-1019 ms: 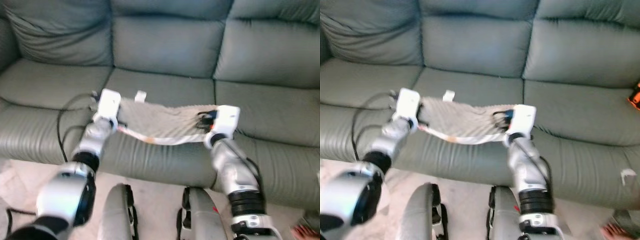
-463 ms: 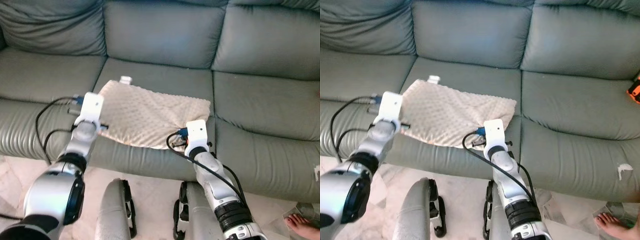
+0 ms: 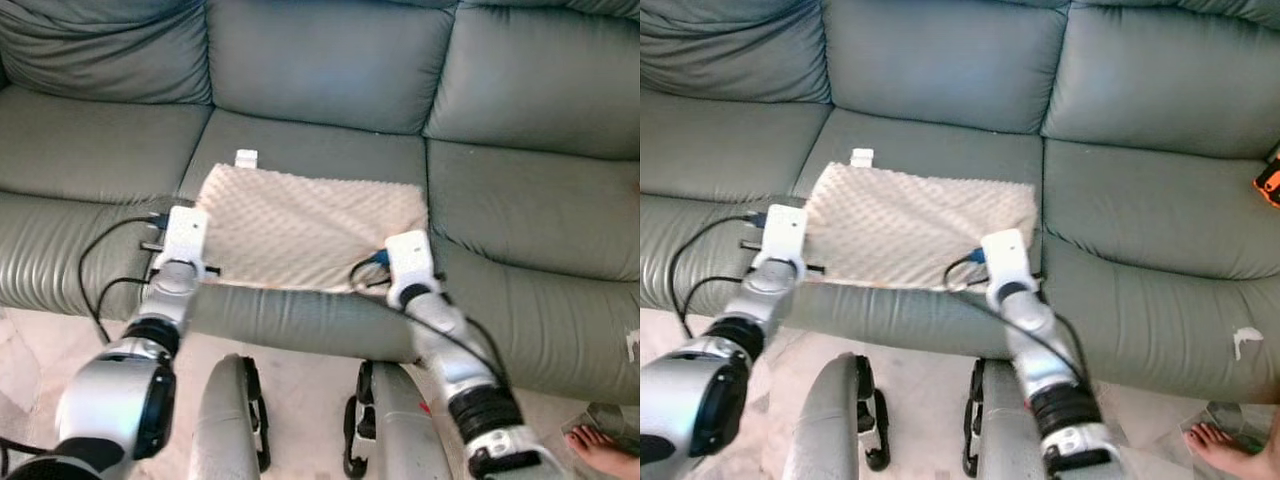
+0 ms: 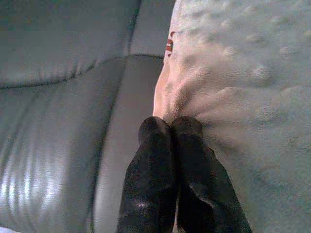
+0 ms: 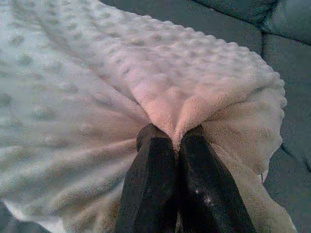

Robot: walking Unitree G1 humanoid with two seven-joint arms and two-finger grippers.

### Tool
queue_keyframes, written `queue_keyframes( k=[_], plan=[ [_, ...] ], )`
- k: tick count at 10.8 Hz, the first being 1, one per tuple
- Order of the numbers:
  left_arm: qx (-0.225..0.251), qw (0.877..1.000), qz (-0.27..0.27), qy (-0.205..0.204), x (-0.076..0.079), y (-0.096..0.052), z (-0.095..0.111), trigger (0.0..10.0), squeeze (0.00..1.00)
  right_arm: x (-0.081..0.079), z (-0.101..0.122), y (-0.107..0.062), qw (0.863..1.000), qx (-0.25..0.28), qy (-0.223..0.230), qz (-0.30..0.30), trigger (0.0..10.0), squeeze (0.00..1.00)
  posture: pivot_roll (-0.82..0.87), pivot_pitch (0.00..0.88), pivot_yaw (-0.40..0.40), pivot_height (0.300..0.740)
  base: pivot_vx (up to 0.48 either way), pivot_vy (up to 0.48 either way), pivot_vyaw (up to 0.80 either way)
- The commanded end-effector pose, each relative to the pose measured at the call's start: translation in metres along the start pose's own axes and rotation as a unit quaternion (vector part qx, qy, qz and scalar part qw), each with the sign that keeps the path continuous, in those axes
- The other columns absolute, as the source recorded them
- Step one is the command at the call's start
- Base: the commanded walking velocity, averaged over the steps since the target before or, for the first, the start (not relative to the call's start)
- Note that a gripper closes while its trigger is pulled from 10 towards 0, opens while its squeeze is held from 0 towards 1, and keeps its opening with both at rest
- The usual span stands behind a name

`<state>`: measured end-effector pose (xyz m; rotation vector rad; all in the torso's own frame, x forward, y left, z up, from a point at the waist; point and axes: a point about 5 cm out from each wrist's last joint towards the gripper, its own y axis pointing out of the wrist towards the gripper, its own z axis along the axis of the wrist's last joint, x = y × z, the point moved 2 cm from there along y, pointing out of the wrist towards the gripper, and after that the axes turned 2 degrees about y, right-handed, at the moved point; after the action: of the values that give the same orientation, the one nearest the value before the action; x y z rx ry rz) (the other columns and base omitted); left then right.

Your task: Move the pillow to the sofa

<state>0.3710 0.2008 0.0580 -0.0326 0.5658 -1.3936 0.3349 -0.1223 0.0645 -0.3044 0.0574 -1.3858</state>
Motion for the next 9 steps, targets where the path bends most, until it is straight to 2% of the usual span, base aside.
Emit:
queue_keyframes(
  k=[1, 2, 3, 5, 9],
  plan=[
    [-0.023, 1.0, 0.002, -0.003, -0.003, -0.002, -0.014, 10.0, 0.0, 0.005, -0.006, -0.001, 1.0, -0.009, 0.008, -0.011, 10.0, 0.0, -0.1, 0.276, -0.019, 0.645, 0.0, 0.0, 0.0],
    [-0.024, 1.0, 0.003, -0.011, -0.004, -0.002, -0.014, 10.0, 0.0, 0.002, -0.007, -0.001, 1.0, -0.008, 0.016, -0.001, 10.0, 0.0, -0.1, 0.274, -0.018, 0.645, 0.0, 0.0, 0.0],
    [-0.023, 0.999, 0.005, -0.023, -0.006, -0.001, -0.012, 10.0, 1.0, -0.002, -0.007, -0.001, 1.0, -0.006, 0.024, 0.007, 10.0, 1.0, -0.1, 0.272, -0.019, 0.645, 0.0, 0.0, 0.0],
    [-0.009, 0.999, 0.019, -0.026, -0.014, 0.002, -0.002, 10.0, 1.0, -0.011, -0.008, 0.0, 0.999, -0.002, 0.028, 0.023, 10.0, 1.0, -0.1, 0.268, -0.017, 0.645, 0.0, 0.0, 0.0],
    [0.008, 0.999, 0.025, -0.038, -0.018, 0.003, 0.007, 10.0, 1.0, -0.01, -0.006, 0.003, 0.999, 0.002, 0.028, 0.022, 10.0, 1.0, -0.09, 0.247, -0.021, 0.645, 0.0, 0.0, 0.0]
  ],
)
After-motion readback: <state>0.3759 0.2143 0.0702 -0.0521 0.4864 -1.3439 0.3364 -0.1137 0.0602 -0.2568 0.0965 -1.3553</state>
